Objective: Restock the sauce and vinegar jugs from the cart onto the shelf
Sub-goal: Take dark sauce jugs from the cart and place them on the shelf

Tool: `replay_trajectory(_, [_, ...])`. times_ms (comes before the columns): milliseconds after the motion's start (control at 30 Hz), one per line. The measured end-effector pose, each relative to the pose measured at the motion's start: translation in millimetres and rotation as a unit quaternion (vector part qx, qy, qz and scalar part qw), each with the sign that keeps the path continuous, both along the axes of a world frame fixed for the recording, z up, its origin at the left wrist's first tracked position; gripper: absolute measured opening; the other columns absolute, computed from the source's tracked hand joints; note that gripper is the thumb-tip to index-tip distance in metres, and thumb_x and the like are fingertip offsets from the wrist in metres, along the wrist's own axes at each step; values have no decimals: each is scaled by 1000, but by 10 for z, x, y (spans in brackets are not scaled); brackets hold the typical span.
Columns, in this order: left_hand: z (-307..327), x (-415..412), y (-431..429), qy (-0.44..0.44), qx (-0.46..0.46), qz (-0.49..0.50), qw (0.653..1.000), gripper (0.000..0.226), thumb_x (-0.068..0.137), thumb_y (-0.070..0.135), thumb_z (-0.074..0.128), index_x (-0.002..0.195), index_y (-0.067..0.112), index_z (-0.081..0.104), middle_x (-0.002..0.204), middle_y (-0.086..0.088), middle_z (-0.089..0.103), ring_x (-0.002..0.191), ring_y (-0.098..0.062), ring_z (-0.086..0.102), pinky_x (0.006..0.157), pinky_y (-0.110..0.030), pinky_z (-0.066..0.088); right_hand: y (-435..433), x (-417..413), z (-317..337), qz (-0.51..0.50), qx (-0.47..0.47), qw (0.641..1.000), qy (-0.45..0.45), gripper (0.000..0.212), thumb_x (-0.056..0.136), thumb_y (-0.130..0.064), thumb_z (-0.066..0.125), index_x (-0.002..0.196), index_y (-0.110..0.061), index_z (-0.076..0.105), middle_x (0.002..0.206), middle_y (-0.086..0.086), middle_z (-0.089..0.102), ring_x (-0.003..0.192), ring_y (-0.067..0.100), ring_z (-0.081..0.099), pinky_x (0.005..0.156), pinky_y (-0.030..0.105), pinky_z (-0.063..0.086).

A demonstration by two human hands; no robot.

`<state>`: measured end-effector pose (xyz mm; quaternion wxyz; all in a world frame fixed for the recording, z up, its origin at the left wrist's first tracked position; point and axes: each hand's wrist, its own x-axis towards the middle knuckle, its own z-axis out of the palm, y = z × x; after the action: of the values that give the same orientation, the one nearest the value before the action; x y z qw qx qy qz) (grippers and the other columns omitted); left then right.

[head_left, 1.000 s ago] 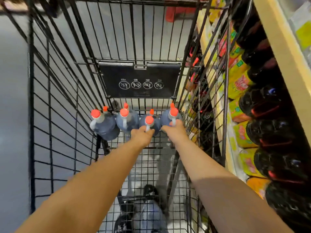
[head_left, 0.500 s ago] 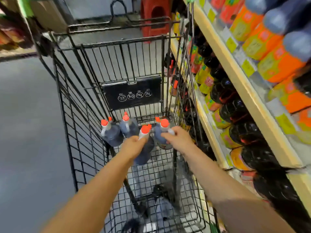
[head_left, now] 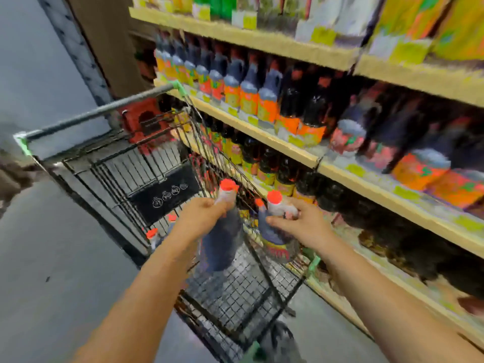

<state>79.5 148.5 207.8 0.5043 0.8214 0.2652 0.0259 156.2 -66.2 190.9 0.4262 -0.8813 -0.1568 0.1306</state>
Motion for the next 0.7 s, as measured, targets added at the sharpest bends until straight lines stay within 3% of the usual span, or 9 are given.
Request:
replay_trajectory(133, [371, -63, -597, 19, 30, -113, 993, 47, 67, 60, 63, 51, 17, 54, 58, -5, 53, 60, -20, 47, 62, -32, 38, -663, -484, 307, -92, -39, 993, -67, 45, 64, -58, 73, 64, -25, 43, 68, -4, 50, 74, 23, 53, 63, 36, 40])
replay_trajectory(233, [479, -153, -1121, 12, 33, -175, 984, 47, 81, 52, 61, 45, 22, 54, 43, 9, 52, 43, -8, 45, 48, -25, 33, -1171, -844, 451, -147, -66, 982, -96, 51, 64, -61, 72, 67, -21, 41, 68, -1, 46, 70, 22, 51, 56, 35, 33])
replay_trajectory(333, [538, -248, -1739, -2, 42, -242, 969, 40, 84, 40, 61, 49, 21, 55, 53, 5, 56, 54, -13, 49, 53, -28, 32, -1727, -1219, 539, -194, -73, 970, -125, 54, 61, -61, 74, 66, -20, 38, 65, -2, 42, 66, 22, 48, 53, 34, 31])
replay_trajectory(433, [570, -357, -2470, -21, 46, -305, 951, 43, 85, 31, 62, 45, 21, 54, 49, 8, 56, 57, -13, 49, 51, -22, 33, -2366, -1642, 577, -241, -96, 952, -160, 54, 61, -60, 74, 65, -21, 37, 67, -3, 42, 65, 20, 48, 54, 35, 34])
replay_trajectory(533, [555, -574, -3227, -24, 69, -364, 929, 42, 87, 33, 60, 48, 20, 54, 55, 6, 56, 56, -9, 49, 53, -27, 32, -3046, -2121, 583, -288, -120, 935, -172, 51, 60, -56, 74, 67, -19, 40, 70, -3, 44, 66, 20, 50, 55, 37, 38])
replay_trajectory(700, [407, -1140, -4518, -51, 50, -421, 904, 38, 85, 31, 61, 55, 14, 45, 57, -3, 47, 56, -17, 41, 53, -30, 25, -4247, -2953, 590, -349, -176, 905, -168, 48, 61, -59, 70, 69, -21, 43, 70, -4, 42, 65, 18, 47, 52, 35, 32])
